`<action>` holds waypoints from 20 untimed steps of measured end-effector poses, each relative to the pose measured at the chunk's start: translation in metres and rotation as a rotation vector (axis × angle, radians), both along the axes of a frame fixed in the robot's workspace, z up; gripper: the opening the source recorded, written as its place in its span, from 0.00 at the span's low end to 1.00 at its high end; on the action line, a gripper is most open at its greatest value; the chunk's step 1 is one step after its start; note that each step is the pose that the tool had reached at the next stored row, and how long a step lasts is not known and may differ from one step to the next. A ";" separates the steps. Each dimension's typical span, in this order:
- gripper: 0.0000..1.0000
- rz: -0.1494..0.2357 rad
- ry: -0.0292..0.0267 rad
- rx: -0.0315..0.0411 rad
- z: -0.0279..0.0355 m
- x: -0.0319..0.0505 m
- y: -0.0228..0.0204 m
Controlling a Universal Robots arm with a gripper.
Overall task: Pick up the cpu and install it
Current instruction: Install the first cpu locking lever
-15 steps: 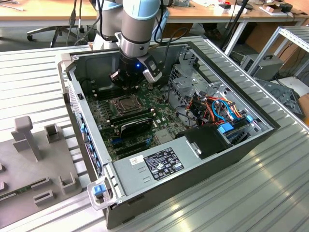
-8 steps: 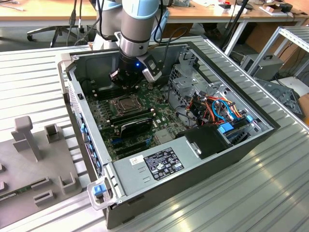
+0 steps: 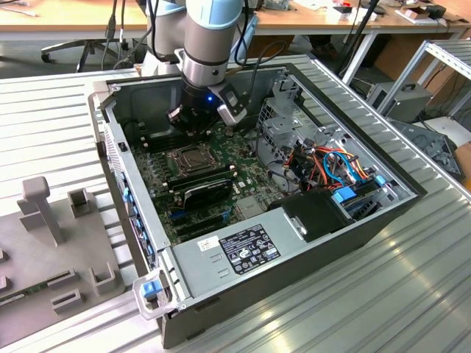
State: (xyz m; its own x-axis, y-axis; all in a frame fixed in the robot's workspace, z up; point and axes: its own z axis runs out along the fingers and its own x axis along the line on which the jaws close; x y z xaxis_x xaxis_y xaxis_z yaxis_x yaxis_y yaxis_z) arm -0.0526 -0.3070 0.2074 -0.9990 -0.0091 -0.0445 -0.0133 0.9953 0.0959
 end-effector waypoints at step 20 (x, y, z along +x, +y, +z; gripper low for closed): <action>0.11 0.000 -0.0245 -0.0133 -0.0052 0.0000 -0.0010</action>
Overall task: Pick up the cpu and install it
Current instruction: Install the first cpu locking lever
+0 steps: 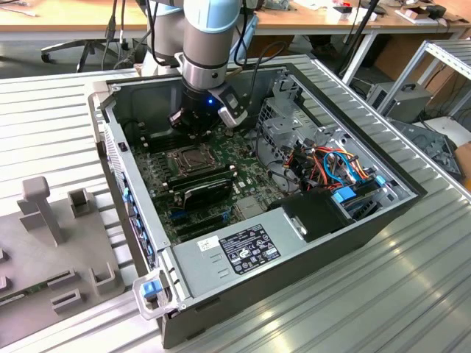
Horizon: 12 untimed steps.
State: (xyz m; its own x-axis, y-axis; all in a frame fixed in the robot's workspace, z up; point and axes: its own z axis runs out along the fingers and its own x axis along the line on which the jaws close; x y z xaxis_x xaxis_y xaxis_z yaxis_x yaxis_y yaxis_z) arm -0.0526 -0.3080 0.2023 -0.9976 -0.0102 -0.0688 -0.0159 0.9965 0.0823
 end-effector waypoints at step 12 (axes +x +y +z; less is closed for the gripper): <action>0.11 0.000 -0.0006 0.0020 0.0044 -0.0002 -0.0001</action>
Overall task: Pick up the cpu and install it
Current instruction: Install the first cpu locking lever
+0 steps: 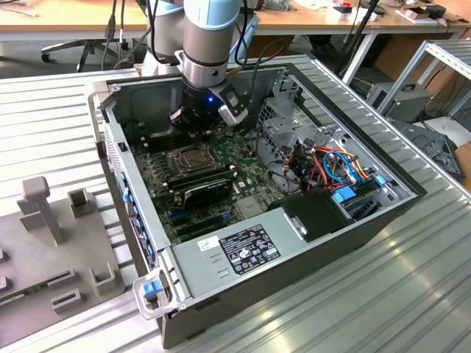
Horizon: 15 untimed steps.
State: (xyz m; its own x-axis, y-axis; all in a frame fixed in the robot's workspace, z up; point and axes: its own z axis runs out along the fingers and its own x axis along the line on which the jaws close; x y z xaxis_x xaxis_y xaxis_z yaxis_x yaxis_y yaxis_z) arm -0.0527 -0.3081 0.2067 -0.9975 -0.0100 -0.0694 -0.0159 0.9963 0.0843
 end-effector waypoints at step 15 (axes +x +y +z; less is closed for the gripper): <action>0.11 0.000 -0.0136 0.0048 0.0081 0.0000 0.0000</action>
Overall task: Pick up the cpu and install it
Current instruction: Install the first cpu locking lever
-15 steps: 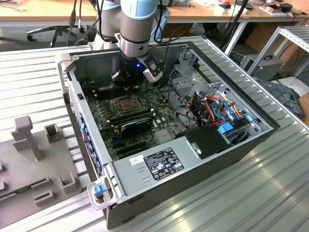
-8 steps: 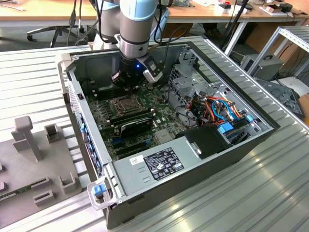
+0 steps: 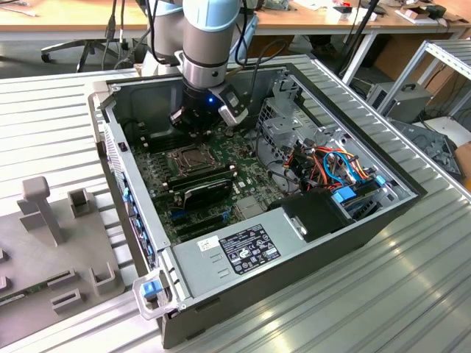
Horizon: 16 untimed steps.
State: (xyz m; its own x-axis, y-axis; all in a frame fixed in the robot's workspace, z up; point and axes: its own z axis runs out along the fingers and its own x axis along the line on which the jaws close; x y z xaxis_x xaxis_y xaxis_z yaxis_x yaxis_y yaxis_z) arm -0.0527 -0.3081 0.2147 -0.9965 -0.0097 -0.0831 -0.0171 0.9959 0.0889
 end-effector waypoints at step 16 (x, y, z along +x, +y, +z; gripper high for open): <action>0.11 0.000 -0.0105 0.0051 0.0101 -0.0166 0.0000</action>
State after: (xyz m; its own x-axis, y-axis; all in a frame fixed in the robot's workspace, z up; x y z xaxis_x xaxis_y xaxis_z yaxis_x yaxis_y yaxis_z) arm -0.0693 -0.3082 0.2248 -0.9956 -0.0094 -0.0936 -0.0182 0.9954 0.0937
